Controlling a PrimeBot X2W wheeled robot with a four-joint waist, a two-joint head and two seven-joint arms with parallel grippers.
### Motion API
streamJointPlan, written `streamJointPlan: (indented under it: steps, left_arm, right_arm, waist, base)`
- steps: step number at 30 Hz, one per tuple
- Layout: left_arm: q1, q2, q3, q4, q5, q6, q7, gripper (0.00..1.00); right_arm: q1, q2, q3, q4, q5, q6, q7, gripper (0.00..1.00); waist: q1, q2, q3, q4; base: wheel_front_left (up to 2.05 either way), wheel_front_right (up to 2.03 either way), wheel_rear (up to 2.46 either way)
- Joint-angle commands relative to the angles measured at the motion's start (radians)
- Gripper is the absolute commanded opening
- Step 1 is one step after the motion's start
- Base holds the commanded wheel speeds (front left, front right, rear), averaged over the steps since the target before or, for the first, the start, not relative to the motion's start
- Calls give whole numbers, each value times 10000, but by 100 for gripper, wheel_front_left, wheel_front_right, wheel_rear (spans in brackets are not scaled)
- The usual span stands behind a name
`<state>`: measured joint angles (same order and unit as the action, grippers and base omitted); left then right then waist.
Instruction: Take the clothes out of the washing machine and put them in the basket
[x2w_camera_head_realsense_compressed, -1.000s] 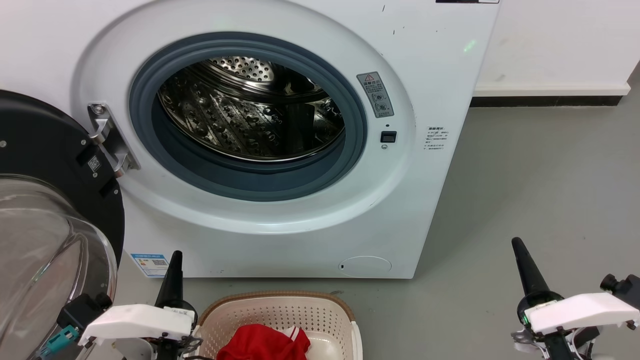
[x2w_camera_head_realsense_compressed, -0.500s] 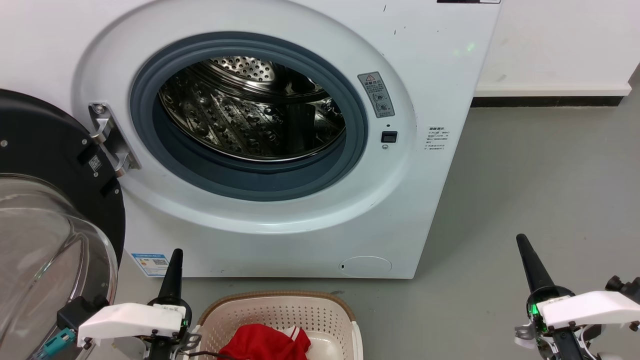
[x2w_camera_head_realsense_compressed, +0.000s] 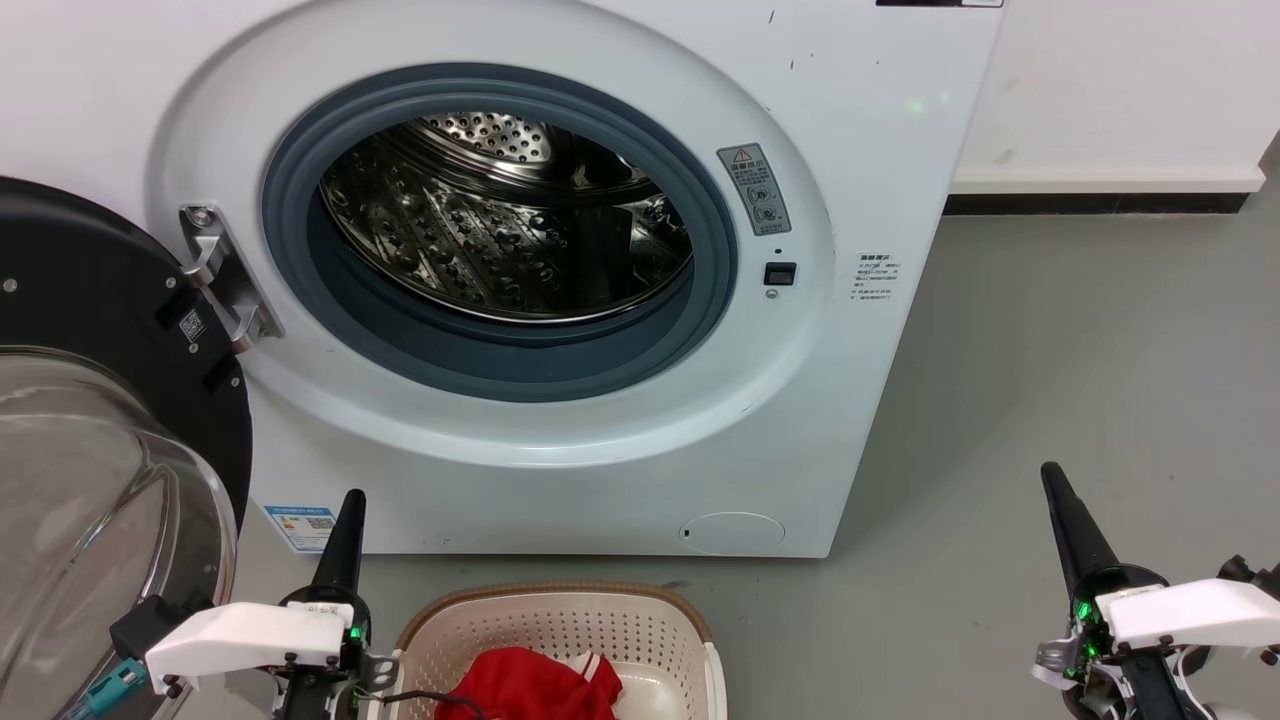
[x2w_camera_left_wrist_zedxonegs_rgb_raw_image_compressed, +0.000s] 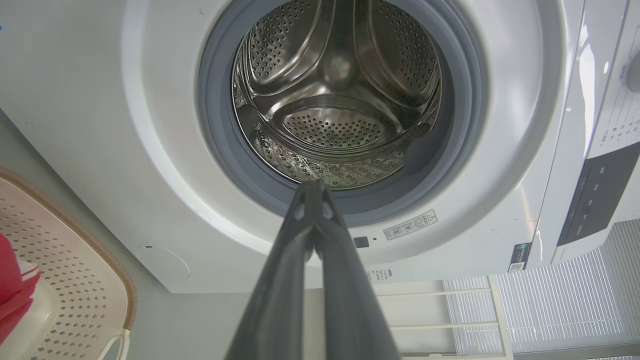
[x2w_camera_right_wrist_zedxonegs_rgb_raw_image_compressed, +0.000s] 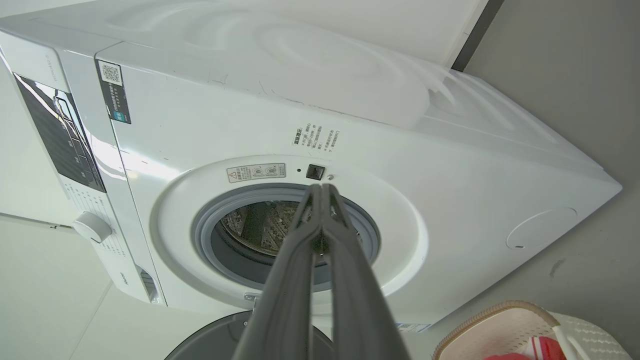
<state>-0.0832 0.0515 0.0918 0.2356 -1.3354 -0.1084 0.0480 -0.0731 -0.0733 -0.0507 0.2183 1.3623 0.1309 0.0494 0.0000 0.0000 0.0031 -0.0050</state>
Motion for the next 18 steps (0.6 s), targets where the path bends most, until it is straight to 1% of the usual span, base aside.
streamJointPlan:
  steps: [1,18]
  left_arm:
    - [-180,0,41,-18,-249,-74,66,0]
    - [-266,-11,159,52,-1653,-173,408,0]
  right_arm:
    - [-213,-35,-36,-7,274,-2,40,0]
    - [-326,-2,-214,145,1644,-2,254,0]
  waist:
    - [0,0,0,3]
    - [0,0,0,27]
  base:
    - [0,0,0]
    - [0,0,0]
